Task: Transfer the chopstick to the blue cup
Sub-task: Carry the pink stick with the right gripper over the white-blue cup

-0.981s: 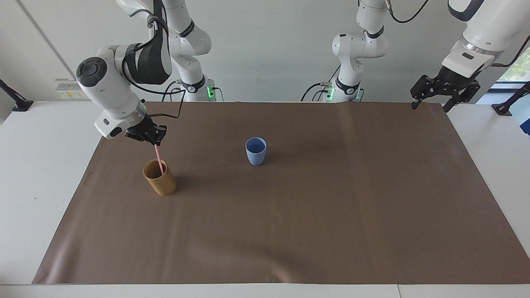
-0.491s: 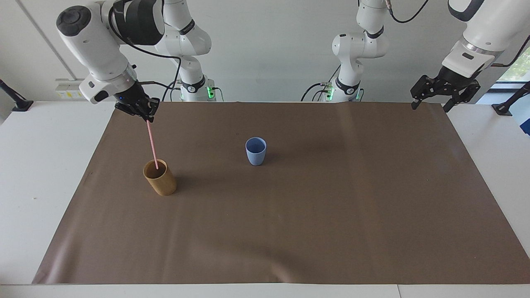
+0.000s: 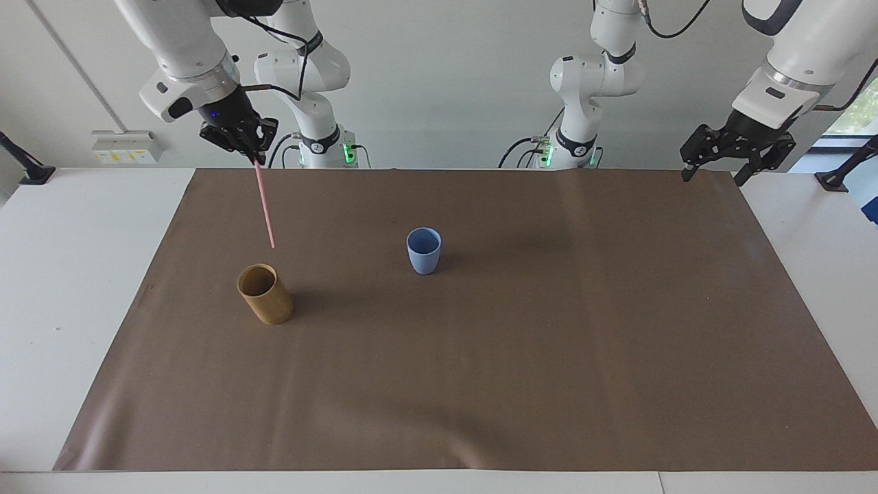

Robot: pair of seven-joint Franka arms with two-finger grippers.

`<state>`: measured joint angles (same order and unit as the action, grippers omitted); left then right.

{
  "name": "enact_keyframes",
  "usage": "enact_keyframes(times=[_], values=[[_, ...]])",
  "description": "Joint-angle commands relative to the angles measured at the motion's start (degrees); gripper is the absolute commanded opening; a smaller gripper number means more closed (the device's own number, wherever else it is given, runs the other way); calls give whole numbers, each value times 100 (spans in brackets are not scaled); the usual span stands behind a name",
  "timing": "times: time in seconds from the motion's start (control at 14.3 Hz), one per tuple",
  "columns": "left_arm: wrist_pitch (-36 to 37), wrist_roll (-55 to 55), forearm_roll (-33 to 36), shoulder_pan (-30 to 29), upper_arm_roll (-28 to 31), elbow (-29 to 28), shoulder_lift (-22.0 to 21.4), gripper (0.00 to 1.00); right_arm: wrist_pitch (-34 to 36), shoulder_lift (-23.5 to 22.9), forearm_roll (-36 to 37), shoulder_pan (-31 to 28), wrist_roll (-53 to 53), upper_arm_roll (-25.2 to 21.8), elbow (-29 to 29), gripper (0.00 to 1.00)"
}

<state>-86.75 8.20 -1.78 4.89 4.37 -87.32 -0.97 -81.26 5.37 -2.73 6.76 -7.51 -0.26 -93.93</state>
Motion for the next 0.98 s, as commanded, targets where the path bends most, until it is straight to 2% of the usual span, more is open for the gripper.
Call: enact_keyframes(times=[0.0, 0.49, 0.7, 0.91], values=[[35, 6, 99, -76, -59, -145, -141, 100, -231, -88, -139, 569, -994, 157, 67, 0], [35, 6, 99, -76, -59, -145, -141, 100, -847, -405, -623, 2082, -2965, 184, -82, 0], [35, 6, 99, -76, -59, -136, -141, 100, -1145, -467, -1132, 2232, -3282, 184, -344, 0], [35, 6, 99, -68, -59, -145, -141, 100, -1330, -537, -1159, 2408, -3336, 193, -652, 0]])
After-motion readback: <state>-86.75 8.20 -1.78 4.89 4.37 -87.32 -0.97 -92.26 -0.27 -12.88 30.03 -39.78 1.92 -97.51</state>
